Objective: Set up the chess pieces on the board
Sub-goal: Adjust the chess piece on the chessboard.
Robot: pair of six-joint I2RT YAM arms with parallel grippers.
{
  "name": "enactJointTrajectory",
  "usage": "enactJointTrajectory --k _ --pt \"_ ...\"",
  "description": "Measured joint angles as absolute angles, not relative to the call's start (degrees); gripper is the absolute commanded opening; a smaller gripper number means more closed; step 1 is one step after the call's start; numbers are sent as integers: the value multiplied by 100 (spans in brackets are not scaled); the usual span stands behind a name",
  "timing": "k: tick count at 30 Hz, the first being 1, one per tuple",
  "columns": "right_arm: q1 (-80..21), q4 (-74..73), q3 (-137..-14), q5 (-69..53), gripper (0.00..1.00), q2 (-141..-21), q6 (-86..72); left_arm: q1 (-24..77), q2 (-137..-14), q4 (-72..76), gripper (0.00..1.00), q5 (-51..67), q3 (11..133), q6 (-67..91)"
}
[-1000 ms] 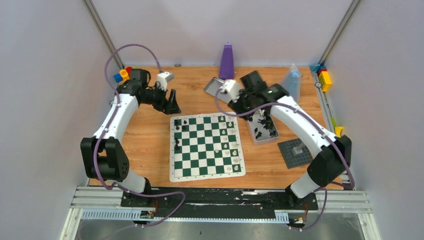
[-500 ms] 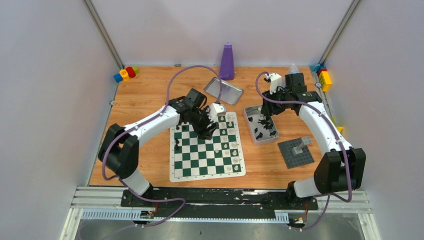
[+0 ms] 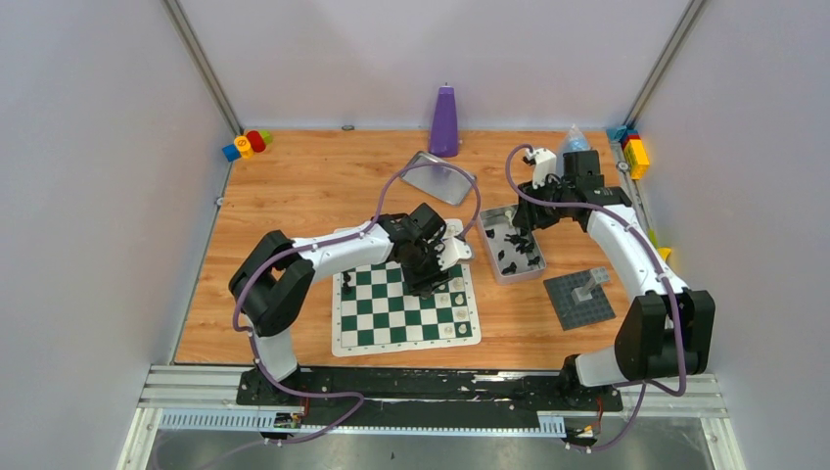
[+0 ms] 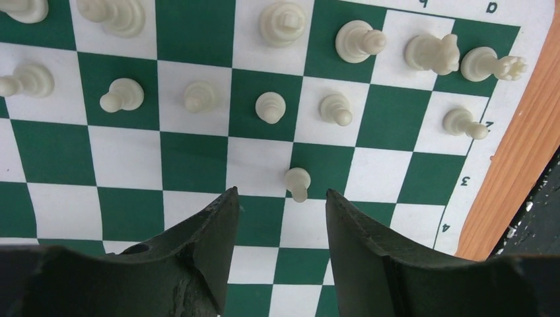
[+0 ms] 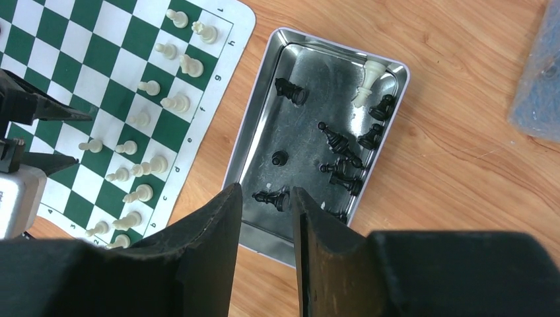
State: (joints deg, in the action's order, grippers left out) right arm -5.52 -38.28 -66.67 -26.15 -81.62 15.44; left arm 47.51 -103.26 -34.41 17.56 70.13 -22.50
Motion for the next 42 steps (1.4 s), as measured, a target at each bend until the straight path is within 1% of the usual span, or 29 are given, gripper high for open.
enactJointTrajectory --k 6,18,30,35,37,42 --pt "-552 -3817 -6635 -2624 32 -8143 1546 4908 -10412 -3439 50 1673 7102 -2248" --pt "-543 -3782 -6547 -2626 29 -8143 1549 4928 -10632 -3496 39 1623 7194 -2248" --pt "-543 -3780 -6545 -2624 26 -8143 1551 4939 -10659 -3588 23 1918 7196 -2248" --pt "-543 -3780 -6545 -2622 26 -8143 1551 4941 -10661 -3632 11 1966 7196 -2246" --pt "-543 -3780 -6545 -2620 25 -8143 1551 4941 -10661 -3642 7 1986 7196 -2248" --pt "-543 -3780 -6545 -2604 25 -8143 1553 4969 -10659 -3662 3 1999 7207 -2248"
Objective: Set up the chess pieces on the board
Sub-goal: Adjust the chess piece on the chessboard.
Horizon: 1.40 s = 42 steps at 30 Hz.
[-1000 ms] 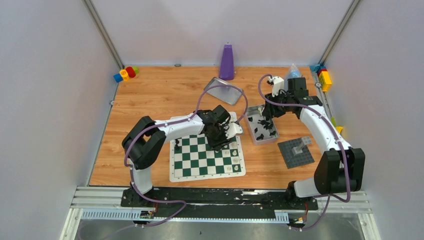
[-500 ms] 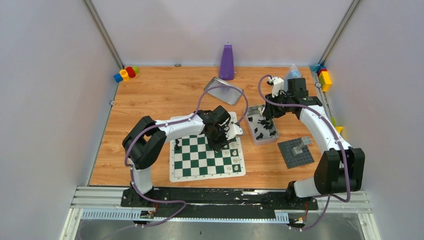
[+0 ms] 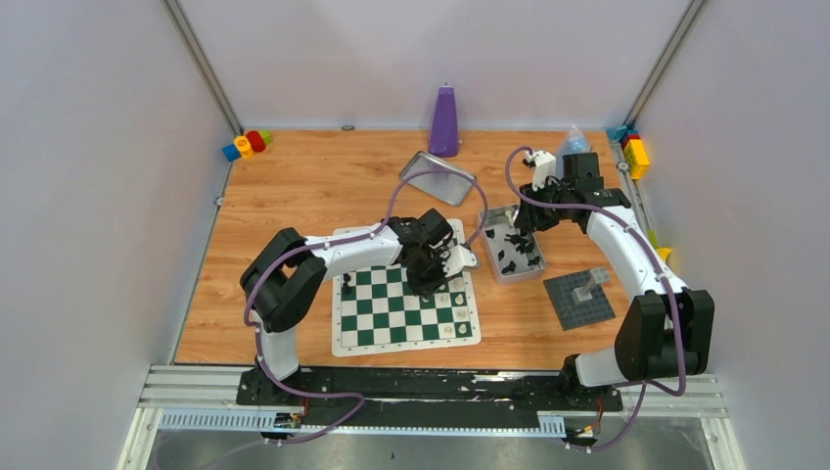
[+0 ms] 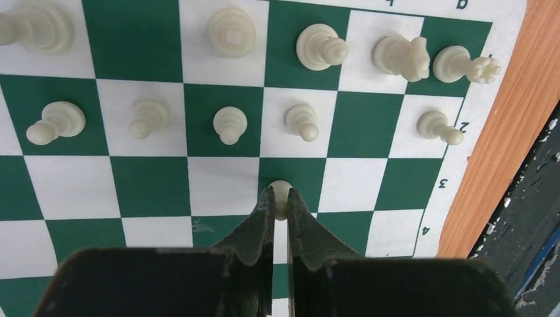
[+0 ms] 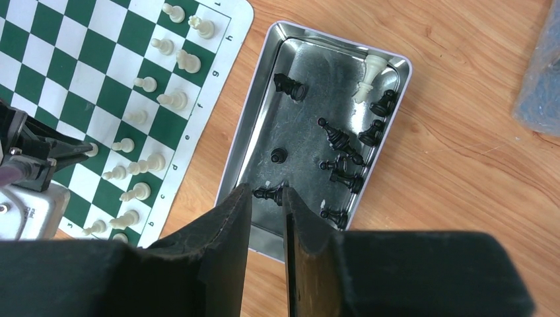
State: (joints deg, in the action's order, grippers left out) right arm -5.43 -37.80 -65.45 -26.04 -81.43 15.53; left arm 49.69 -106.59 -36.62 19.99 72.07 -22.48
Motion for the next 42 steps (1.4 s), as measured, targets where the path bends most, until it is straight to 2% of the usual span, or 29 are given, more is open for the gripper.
enactJointTrajectory --k 17,42 --pt "-541 -3780 -6536 -2554 24 -8143 1573 5951 -10407 -3708 2 1894 7352 -2255" --pt "-541 -3758 -6473 -2554 24 -8143 1610 6029 -10772 -3669 4 1824 7618 -2270"
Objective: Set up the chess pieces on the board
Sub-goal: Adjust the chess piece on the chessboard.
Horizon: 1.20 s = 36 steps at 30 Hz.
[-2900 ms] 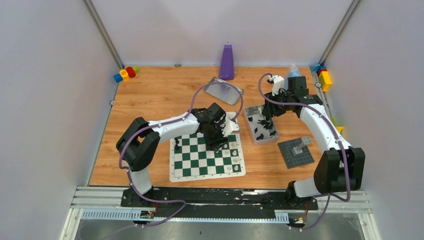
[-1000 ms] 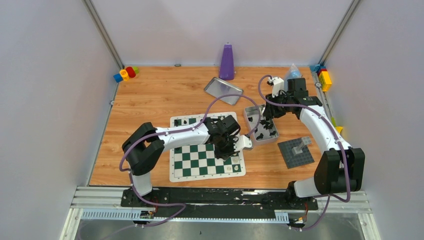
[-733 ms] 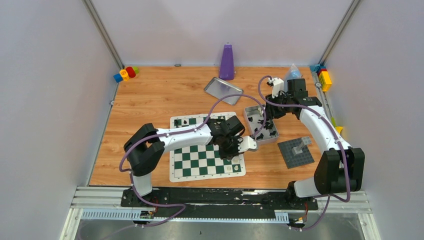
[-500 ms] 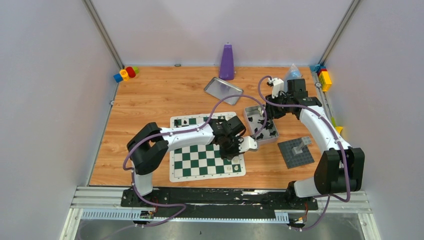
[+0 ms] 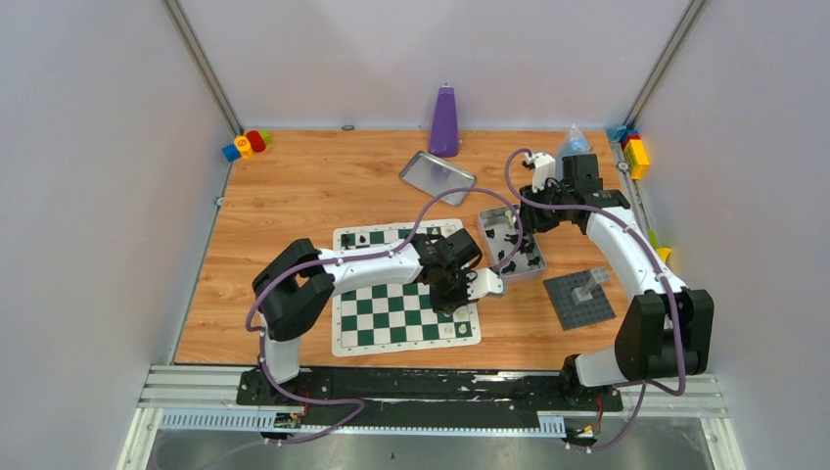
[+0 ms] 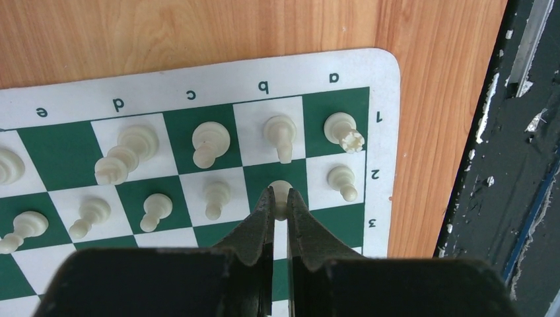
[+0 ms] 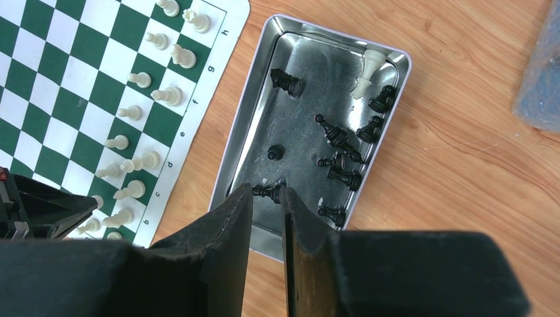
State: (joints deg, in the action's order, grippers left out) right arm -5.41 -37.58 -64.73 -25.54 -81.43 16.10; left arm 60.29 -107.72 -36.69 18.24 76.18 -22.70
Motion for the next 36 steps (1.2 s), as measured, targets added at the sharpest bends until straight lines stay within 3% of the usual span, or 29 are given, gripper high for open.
enactJointTrajectory --k 19,24,31,36 --pt "-541 -3747 -6453 -2554 24 -8143 1614 6029 -10914 -3662 11 1745 7609 -2294" --pt "-541 -3747 -6453 -2554 26 -8143 1614 6029 -10914 -3662 20 1745 7603 -2294" --pt "-541 -3743 -6453 -2558 34 -8167 1612 6029 -10912 -3658 48 1717 7603 -2285" --pt "-550 -3739 -6460 -2532 36 -8333 1588 6029 -10792 -3638 56 1566 7572 -2285"
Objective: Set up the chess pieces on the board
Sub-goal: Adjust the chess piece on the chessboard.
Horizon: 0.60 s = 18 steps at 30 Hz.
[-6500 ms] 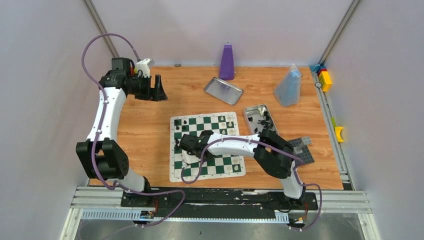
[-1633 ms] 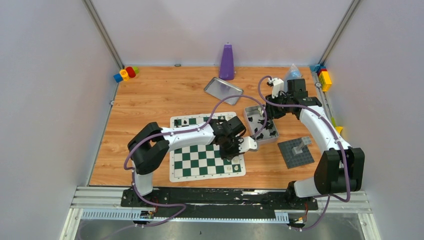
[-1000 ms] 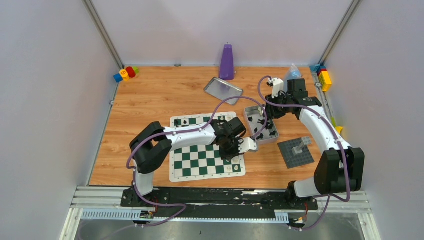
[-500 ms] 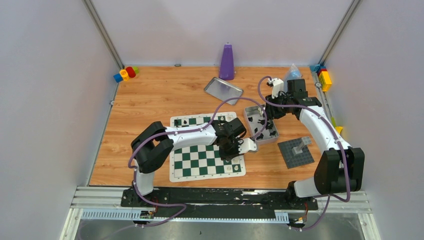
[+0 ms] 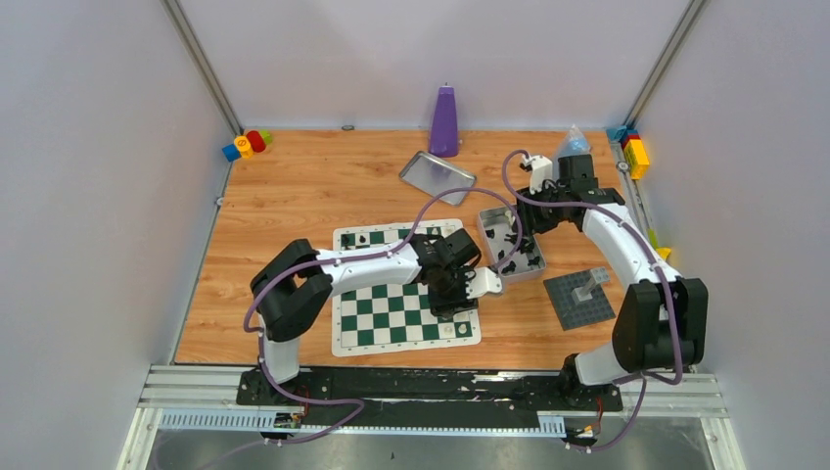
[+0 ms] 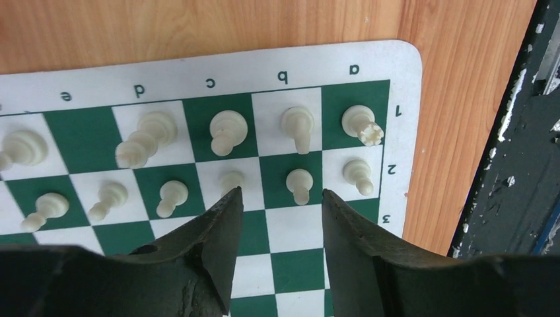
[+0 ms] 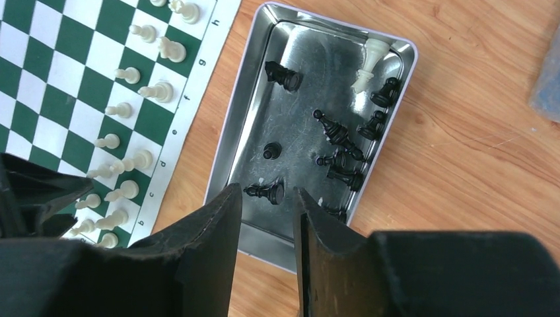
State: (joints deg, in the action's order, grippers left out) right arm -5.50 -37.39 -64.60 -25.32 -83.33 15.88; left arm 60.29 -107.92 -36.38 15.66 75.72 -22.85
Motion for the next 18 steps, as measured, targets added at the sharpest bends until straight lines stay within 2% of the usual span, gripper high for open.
enactJointTrajectory --k 10,18 --pt "-709 -3695 -7078 -2091 34 -9240 1507 5857 -9856 -3610 68 1361 7561 -2287" --pt "-749 -3531 -7627 -1780 36 -10116 1503 5059 -9212 -3597 72 1448 7544 -2287"
